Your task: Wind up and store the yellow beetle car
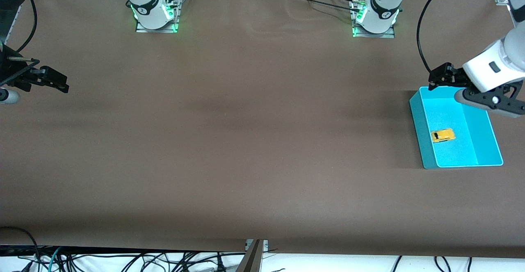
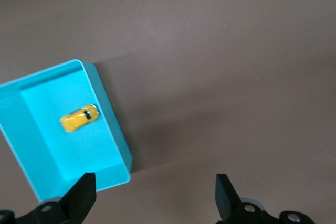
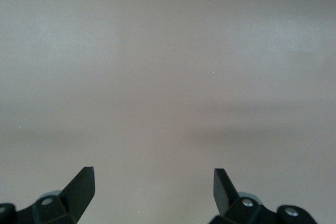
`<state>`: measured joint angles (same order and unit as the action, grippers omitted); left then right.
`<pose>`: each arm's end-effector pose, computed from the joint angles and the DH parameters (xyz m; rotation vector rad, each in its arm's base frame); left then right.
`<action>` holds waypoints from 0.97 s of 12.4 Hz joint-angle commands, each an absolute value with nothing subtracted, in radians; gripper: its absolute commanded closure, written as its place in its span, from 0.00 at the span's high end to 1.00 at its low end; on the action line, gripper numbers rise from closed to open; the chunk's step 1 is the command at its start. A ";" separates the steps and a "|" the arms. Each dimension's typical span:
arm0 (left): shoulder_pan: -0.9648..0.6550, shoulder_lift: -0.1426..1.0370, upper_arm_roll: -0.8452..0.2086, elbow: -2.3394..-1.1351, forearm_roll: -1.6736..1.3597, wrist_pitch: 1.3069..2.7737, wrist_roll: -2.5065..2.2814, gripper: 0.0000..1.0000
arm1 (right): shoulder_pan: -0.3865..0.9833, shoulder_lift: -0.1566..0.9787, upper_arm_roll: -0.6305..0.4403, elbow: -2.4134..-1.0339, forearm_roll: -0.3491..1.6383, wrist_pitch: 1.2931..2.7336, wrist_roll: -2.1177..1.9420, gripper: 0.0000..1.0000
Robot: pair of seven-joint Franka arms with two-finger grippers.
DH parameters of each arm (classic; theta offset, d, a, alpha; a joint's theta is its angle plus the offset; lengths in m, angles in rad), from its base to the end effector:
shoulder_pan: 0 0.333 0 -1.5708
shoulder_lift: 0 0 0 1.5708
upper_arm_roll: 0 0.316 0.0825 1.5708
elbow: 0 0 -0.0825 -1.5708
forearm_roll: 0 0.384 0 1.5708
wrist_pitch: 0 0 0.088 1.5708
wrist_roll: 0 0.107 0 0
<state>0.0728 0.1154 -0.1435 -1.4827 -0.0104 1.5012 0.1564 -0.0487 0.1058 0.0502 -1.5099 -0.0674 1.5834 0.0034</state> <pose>0.5802 -0.0374 0.5950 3.0871 -0.3522 -0.1469 0.5872 -0.0078 0.5942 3.0791 -0.0002 -0.0493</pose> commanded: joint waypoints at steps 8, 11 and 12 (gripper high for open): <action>-0.003 -0.025 -0.054 -1.637 -0.002 1.563 -0.005 1.00 | -0.054 0.097 0.055 -1.511 -0.063 1.572 0.014 1.00; 0.001 -0.025 -0.064 -1.640 0.028 1.565 0.001 1.00 | -0.054 0.097 0.055 -1.511 -0.063 1.572 0.014 1.00; 0.008 -0.025 -0.064 -1.640 0.023 1.565 0.009 1.00 | -0.054 0.098 0.055 -1.511 -0.063 1.572 0.014 1.00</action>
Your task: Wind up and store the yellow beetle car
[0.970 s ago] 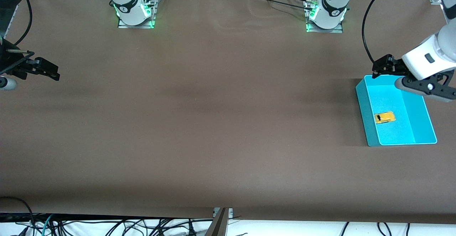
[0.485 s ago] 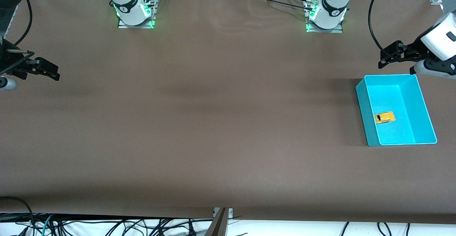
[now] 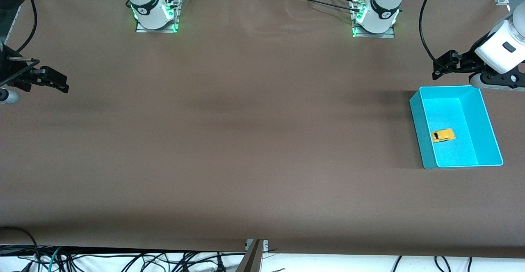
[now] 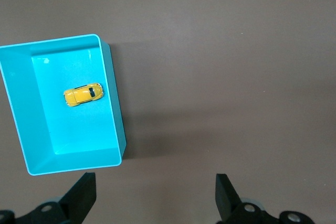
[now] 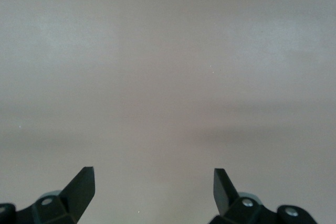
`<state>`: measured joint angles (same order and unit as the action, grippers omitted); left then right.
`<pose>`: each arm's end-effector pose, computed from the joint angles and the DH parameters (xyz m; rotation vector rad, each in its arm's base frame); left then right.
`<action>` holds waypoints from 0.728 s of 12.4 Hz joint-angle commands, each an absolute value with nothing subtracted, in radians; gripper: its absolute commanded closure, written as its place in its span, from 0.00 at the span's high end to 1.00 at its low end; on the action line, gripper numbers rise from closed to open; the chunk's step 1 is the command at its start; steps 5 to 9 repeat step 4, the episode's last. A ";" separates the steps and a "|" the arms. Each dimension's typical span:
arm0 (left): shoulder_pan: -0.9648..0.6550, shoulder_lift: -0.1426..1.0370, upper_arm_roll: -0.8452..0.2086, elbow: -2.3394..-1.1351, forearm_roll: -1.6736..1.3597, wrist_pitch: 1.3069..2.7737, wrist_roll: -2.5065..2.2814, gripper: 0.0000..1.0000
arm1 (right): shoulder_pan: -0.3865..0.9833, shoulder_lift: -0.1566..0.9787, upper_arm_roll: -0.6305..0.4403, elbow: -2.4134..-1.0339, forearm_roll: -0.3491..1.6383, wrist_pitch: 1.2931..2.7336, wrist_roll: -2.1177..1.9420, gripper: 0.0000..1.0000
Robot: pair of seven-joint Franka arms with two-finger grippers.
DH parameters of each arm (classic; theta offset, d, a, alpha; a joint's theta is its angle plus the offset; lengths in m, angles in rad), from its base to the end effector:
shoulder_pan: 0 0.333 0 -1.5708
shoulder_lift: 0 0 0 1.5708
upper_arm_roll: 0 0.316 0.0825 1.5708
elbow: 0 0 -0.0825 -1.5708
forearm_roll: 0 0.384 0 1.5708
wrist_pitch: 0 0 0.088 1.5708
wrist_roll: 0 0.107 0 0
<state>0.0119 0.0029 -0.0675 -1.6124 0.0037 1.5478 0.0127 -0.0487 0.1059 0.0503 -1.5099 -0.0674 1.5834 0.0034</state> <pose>0.5505 -0.0302 0.6014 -3.1330 0.1071 0.1057 0.5872 -0.0077 0.5941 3.0791 -0.0001 -0.0494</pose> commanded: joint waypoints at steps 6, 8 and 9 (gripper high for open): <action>0.011 -0.026 -0.064 -1.640 0.025 1.563 0.032 1.00 | -0.054 0.098 0.055 -1.509 -0.063 1.572 0.014 1.00; 0.011 -0.026 -0.064 -1.640 0.025 1.563 0.032 1.00 | -0.054 0.098 0.055 -1.509 -0.063 1.572 0.014 1.00; 0.011 -0.026 -0.064 -1.640 0.025 1.563 0.032 1.00 | -0.054 0.098 0.055 -1.509 -0.063 1.572 0.014 1.00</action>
